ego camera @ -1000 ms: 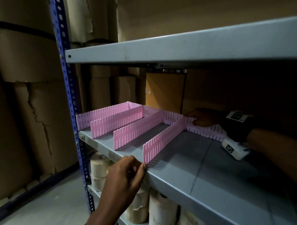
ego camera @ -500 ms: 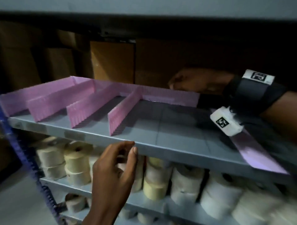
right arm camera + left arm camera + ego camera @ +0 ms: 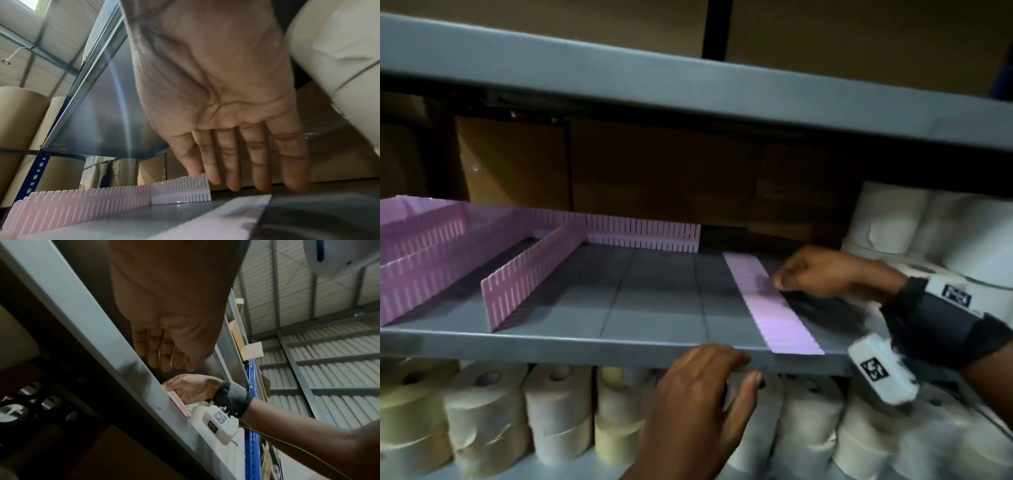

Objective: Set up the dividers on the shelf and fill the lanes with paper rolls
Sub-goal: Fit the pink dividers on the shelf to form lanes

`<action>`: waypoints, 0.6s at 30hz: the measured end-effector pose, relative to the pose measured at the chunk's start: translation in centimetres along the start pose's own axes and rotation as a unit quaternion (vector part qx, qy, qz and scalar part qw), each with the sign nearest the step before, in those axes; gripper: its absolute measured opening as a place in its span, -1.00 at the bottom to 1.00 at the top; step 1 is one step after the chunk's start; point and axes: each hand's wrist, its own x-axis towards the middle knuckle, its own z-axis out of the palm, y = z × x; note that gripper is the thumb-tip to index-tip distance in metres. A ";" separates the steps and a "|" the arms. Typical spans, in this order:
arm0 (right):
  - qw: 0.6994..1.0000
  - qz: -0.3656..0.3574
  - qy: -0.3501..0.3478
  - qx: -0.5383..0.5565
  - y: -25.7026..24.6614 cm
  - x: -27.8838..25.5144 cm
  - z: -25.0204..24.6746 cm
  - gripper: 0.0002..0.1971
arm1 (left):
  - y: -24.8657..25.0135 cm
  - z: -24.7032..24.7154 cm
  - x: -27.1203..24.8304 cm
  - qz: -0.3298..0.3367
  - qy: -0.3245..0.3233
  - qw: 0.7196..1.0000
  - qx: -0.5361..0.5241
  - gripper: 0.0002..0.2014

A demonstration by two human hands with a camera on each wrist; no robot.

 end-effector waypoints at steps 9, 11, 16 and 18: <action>0.995 -0.073 -0.028 -0.060 4.2 -1.4 3.2 -0.60 | 0.7 5.3 4.6 -0.001 -0.157 0.971 0.180 -0.67; 0.996 -0.077 -0.010 -0.051 4.8 -1.2 3.5 -0.59 | 0.6 5.5 5.0 -0.002 -0.170 0.967 0.187 -0.65; 0.996 -0.080 0.031 -0.011 5.4 -1.0 3.6 -0.65 | 1.0 4.9 5.0 -0.008 -0.135 0.984 0.114 -0.72; 0.996 -0.077 0.045 0.009 5.4 -0.9 3.4 -0.67 | 1.1 4.6 4.9 -0.008 -0.133 0.989 0.067 -0.75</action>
